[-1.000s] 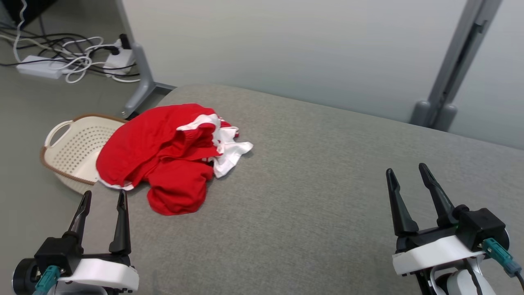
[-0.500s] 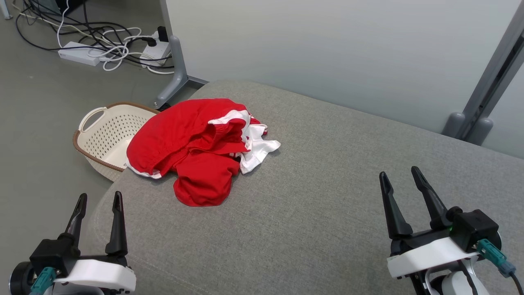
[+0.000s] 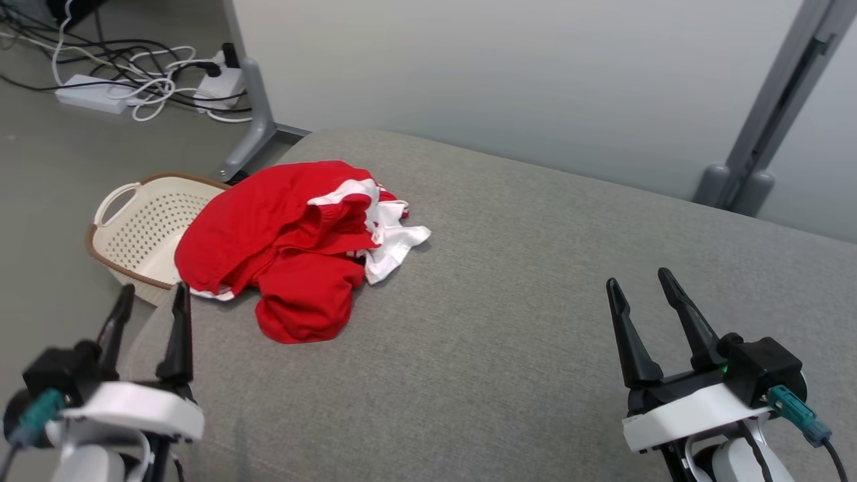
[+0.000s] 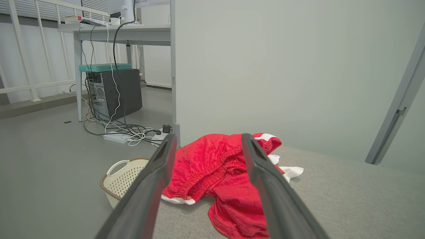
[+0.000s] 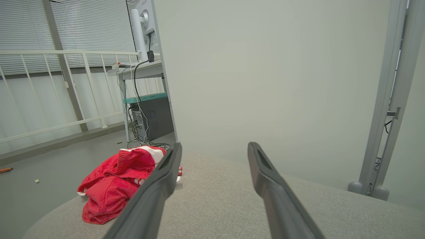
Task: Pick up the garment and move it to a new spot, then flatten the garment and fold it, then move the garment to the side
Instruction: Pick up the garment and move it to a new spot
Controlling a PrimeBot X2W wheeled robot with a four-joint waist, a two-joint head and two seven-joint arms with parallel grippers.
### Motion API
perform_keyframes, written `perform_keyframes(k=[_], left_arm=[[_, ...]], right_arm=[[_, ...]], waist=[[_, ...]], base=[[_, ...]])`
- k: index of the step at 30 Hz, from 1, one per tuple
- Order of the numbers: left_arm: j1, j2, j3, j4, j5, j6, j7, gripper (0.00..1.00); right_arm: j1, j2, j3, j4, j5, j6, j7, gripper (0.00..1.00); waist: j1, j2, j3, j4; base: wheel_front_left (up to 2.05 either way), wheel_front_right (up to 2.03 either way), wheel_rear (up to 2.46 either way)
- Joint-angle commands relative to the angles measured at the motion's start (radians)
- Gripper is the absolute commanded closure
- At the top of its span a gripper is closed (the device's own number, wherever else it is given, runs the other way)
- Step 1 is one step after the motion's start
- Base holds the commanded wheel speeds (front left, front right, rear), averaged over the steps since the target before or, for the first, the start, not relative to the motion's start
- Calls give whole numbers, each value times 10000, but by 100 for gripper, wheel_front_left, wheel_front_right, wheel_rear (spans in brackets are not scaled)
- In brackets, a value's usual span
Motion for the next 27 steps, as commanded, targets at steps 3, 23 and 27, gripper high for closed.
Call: perform_keyframes(k=[3,23,27], left_arm=[[-816,801,-479,336,-617,-10,623,0],[-4856,5006,-3715,2801,-5774,-13,5573,0],[-5335,5527,-4135,3495,-6491,-13,6108,0]], right_arm=[[-143,-66,56,-10,39,18,-53,0],[-1199,-65,557,-214,-102,18,-53,0],[-1386,-62,545,-310,-168,18,-53,0]], waist=[[0,-1,131,-441],[0,-1,1679,-3612],[0,-1,1983,-4210]], base=[[0,0,0],[0,0,0],[0,0,0]])
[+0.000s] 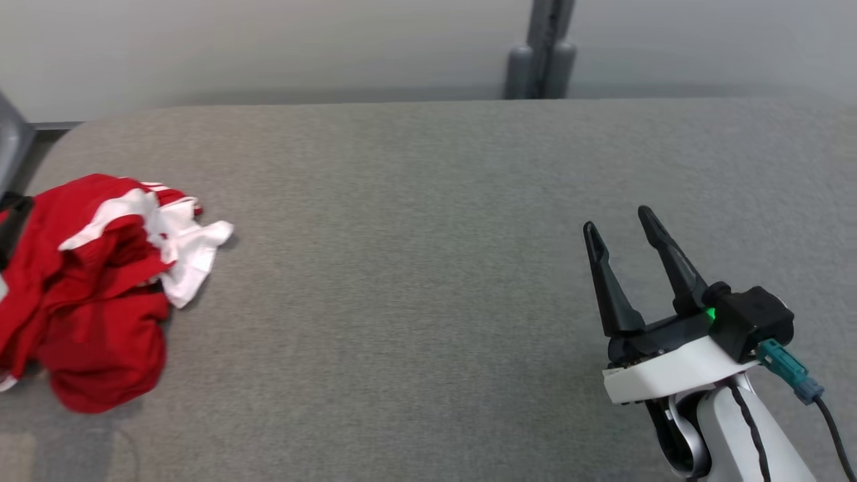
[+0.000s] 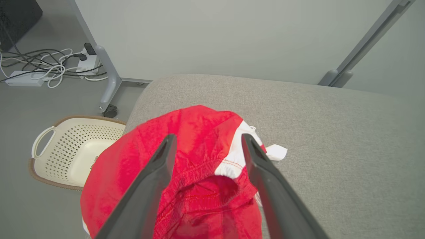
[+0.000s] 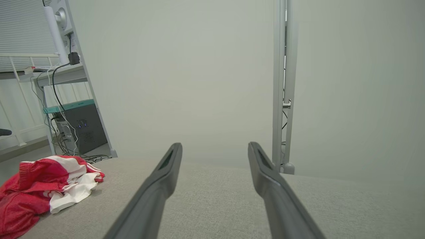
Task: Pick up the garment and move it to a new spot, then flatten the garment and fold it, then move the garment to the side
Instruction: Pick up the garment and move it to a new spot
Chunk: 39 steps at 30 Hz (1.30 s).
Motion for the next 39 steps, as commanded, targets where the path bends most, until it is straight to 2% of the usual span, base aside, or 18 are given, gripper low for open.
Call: perform_keyframes(k=[1,9,19,20,21,23,24,25,33,39], left_arm=[[-236,164,-124,283,-262,-13,161,0],[-443,799,-1080,1141,-1434,-12,1311,0],[-72,1164,-2578,1526,-1948,-12,2660,0],[-81,1176,-2669,1544,-1981,-12,2686,2],[-102,1205,-2731,1573,-2045,-12,2670,25],[-155,1260,-2900,1552,-2140,-12,2707,82],[-155,1260,-2900,1552,-2140,-12,2707,82],[-183,1296,-3002,1480,-2167,-12,2715,100],[-438,1619,-3586,1053,-2494,-12,2513,100],[-826,1836,-4105,466,-2319,-12,2030,100]], right_arm=[[-140,-53,2,-69,-76,18,-53,0],[-82,-56,101,-279,36,18,-53,0],[-6,-58,189,-229,-60,18,-53,0],[-22,-60,197,-234,-67,18,-53,0],[-37,-60,207,-238,-67,18,-53,0],[-63,-55,219,-245,-96,18,-53,0],[-63,-55,219,-245,-96,18,-53,0],[-75,-57,212,-245,-110,19,-53,0],[-32,-58,119,-193,-110,19,-53,0],[29,-61,56,-239,11,19,-53,0]], waist=[[0,0,480,-653],[0,0,630,-1387],[0,0,601,-1551],[0,0,610,-1556],[0,0,621,-1559],[0,0,654,-1562],[0,0,654,-1562],[0,0,669,-1560],[0,0,596,-1447],[0,0,273,-1319]], base=[[0,0,0],[0,0,0],[0,0,0],[0,0,0],[0,0,0],[0,0,0],[0,0,0],[0,0,0],[0,0,0],[0,0,0]])
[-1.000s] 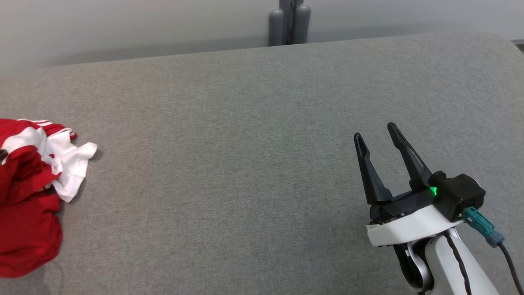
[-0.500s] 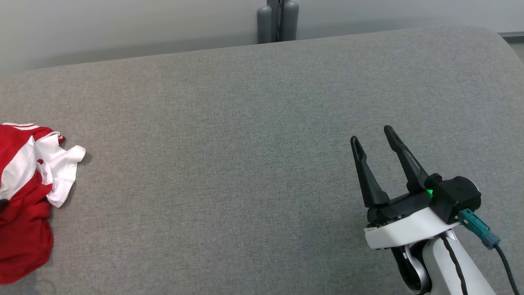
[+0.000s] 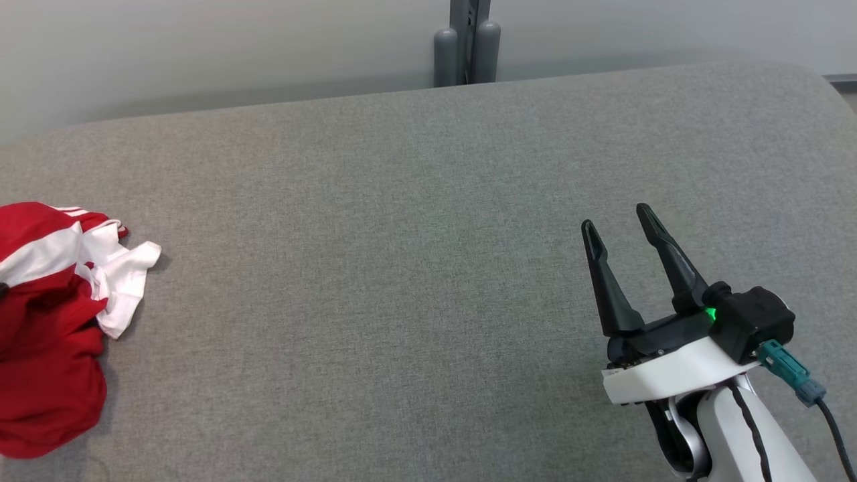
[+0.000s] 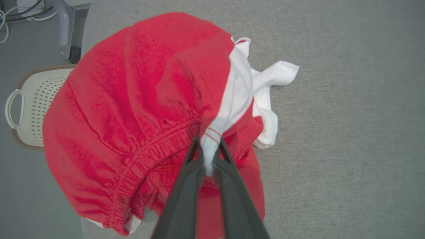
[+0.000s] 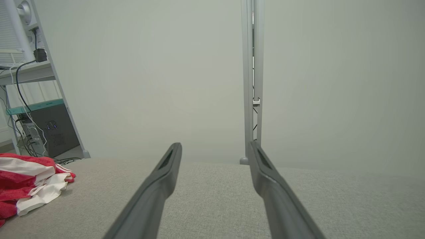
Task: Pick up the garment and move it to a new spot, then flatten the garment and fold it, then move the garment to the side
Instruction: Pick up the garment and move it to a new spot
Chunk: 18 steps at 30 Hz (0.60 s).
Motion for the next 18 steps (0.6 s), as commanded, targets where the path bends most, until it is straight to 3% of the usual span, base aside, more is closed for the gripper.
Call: perform_keyframes(k=[1,10,18], left_arm=[[-173,72,-120,-160,81,-10,-74,100],[-1444,189,-1261,-2150,456,-12,-549,100],[-2532,-243,-2132,-3476,535,-11,-352,100]], right_arm=[[86,-60,-64,-26,64,19,-53,0],[422,-60,-11,78,361,19,-53,0],[601,-59,60,-82,732,19,-53,0]], waist=[[-1,0,-151,54],[-1,0,-946,-57],[-1,0,-1282,-959]], base=[[0,0,0],[0,0,0],[0,0,0]])
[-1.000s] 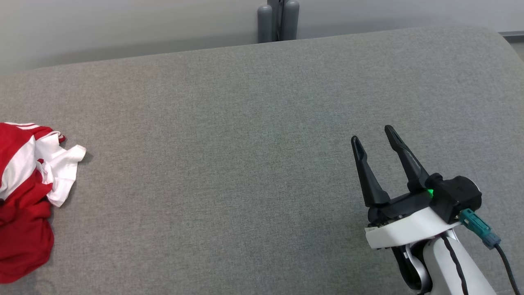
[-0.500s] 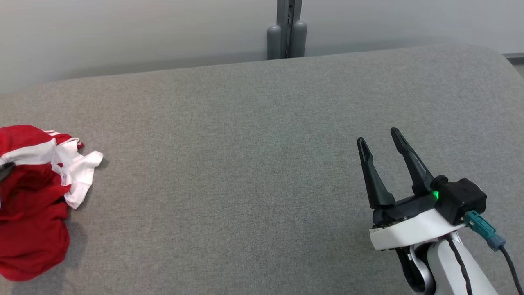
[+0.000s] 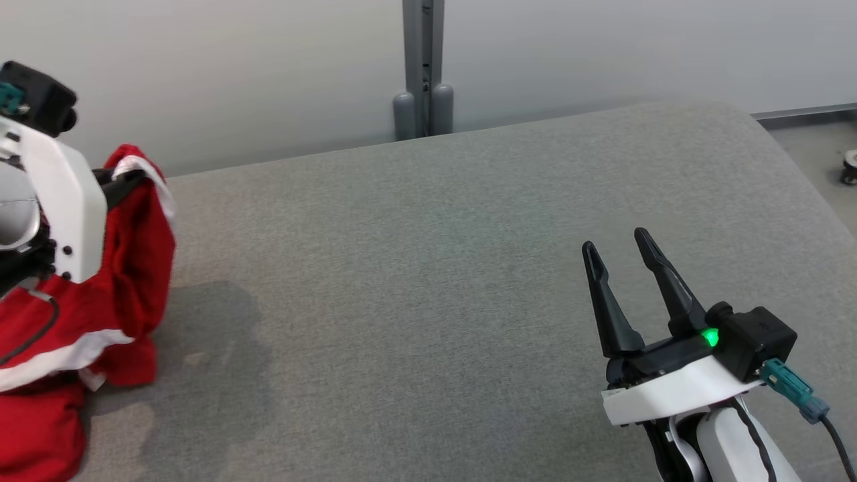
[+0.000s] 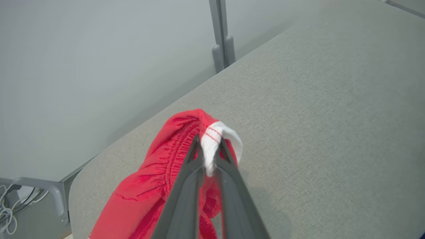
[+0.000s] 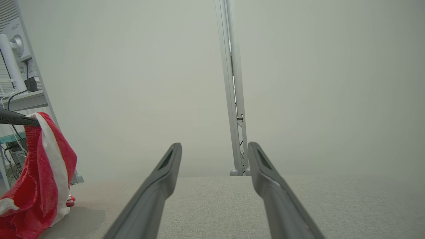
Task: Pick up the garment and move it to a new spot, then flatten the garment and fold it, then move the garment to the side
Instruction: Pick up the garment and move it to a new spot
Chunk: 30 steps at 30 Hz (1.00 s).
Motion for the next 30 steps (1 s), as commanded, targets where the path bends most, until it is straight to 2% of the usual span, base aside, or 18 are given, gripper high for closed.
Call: perform_keyframes(k=[1,9,16,19,27,30], left_arm=[[-218,-188,-120,-177,9,-11,47,100],[-1113,-1273,-193,-1144,-418,-11,-216,100],[-1153,-1724,496,-1935,-1443,-11,-1048,100],[-775,-1446,609,-2115,-1702,-9,-1312,100],[2058,-210,13,-1545,-2425,-11,-2195,100],[2915,-125,-234,-931,-2543,-11,-2667,100]], right_arm=[[129,-50,-16,-20,76,19,-53,0],[207,-53,-108,-210,255,19,-53,0],[275,-50,-227,-342,224,19,-53,0],[262,-53,-244,-373,137,19,-53,0],[248,-53,-286,-281,-42,19,-53,0],[165,-55,-286,-246,-42,19,-53,0]], waist=[[0,0,-103,-368],[0,0,76,-1168],[0,0,326,-1193],[0,0,407,-1043],[0,0,538,-536],[0,0,605,-401]], base=[[0,0,0],[0,0,0],[0,0,0],[0,0,0],[0,0,0],[0,0,0]])
